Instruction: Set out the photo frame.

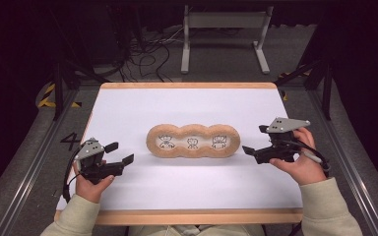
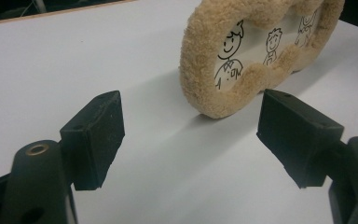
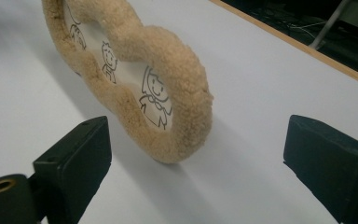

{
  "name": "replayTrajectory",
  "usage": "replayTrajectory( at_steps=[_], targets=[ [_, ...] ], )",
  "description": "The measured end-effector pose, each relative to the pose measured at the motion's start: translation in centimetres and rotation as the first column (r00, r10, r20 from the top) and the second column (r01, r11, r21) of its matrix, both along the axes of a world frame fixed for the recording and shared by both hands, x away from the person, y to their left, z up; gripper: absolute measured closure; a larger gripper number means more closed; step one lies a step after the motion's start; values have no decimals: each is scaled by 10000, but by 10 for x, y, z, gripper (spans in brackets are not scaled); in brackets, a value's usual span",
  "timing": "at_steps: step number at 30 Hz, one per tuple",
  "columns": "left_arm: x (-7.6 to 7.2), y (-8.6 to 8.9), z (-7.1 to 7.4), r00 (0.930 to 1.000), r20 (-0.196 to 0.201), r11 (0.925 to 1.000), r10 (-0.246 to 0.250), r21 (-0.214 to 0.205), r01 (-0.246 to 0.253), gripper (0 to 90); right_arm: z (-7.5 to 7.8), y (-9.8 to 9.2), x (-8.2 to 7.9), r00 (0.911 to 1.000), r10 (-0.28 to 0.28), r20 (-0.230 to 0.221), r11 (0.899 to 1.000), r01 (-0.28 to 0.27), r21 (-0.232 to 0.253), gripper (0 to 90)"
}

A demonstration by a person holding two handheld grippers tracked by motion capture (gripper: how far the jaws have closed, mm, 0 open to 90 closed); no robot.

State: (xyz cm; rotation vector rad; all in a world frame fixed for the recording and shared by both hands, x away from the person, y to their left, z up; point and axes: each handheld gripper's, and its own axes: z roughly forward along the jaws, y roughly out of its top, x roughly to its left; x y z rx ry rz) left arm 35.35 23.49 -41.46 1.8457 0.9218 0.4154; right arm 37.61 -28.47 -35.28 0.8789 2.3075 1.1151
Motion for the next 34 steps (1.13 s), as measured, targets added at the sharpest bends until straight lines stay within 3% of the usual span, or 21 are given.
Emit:
replayTrajectory(
  at_steps=[8,11,16,20,24,34],
  targets=[
    [0,0,-1,10000,27,9999,-35,-110,35,231,-21,-10,-5,9988,-486,64,9982,483,352,82],
    [1,1,-2,10000,-3,9999,-88,-81,88,230,-35,-18,-5,9939,-1102,-30,9926,1102,517,82],
    [4,1,-5,9998,-129,9999,-122,-26,121,219,-55,-28,-4,9853,-1670,-347,9836,1690,634,80],
    [5,2,-6,9999,-118,9999,-114,-43,114,219,-67,-32,-1,9823,-1774,-599,9829,1799,391,71],
    [8,5,-11,9993,-348,9998,-116,-167,110,219,-77,-30,3,9810,-1722,-891,9846,1742,155,69],
    [9,6,-13,9989,-458,9997,-42,-240,31,221,-79,-28,5,9804,-1694,-1006,9853,1706,42,61]
  ],
)
